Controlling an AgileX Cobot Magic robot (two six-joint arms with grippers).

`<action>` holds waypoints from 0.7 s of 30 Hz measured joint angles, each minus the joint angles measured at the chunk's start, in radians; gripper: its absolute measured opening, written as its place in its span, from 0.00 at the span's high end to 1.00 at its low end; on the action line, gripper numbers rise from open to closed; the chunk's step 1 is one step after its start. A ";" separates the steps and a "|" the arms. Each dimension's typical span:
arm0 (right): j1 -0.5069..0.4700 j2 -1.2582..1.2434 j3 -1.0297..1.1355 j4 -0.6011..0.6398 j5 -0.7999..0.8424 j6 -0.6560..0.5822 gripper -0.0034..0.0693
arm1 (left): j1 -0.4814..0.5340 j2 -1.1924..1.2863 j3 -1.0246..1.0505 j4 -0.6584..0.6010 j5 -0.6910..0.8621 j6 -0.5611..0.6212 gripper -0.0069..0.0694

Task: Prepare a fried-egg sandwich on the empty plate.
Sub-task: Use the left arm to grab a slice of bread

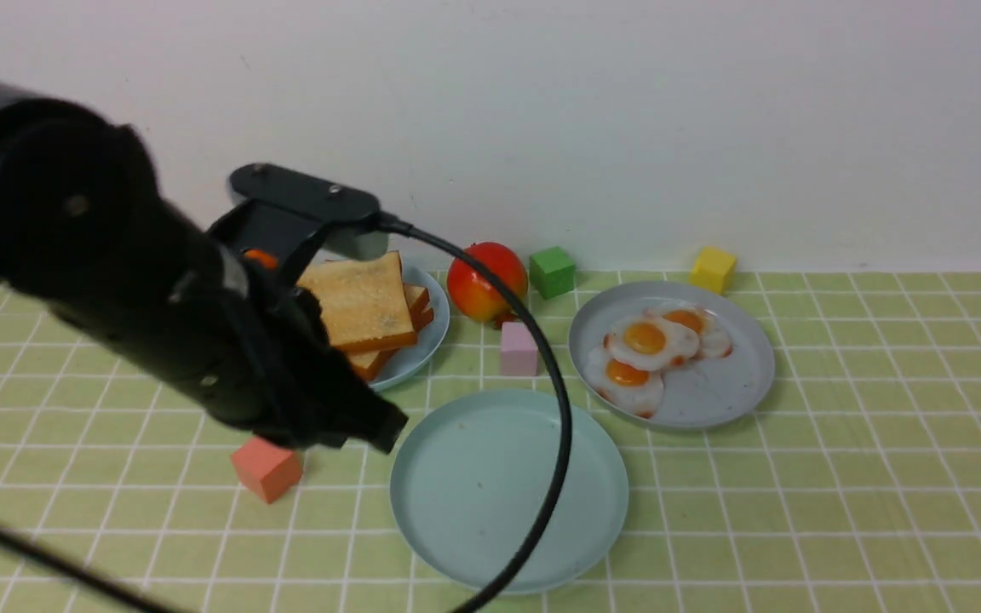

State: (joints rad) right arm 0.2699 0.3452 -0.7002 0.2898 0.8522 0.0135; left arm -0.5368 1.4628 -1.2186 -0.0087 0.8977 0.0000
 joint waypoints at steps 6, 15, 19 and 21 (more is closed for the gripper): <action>0.027 0.167 -0.175 -0.015 0.212 -0.127 0.97 | 0.084 0.239 -0.242 -0.037 0.040 0.103 0.93; 0.029 0.191 -0.182 -0.016 0.228 -0.173 0.97 | 0.197 0.469 -0.428 -0.119 0.015 0.430 0.80; 0.029 0.191 -0.182 -0.017 0.225 -0.173 0.96 | 0.202 0.521 -0.428 -0.083 -0.047 0.478 0.58; 0.029 0.191 -0.182 -0.017 0.223 -0.173 0.96 | 0.202 0.534 -0.428 -0.072 -0.072 0.482 0.51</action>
State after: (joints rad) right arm 0.2985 0.5364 -0.8822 0.2731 1.0753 -0.1598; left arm -0.3348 1.9971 -1.6464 -0.0803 0.8257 0.4818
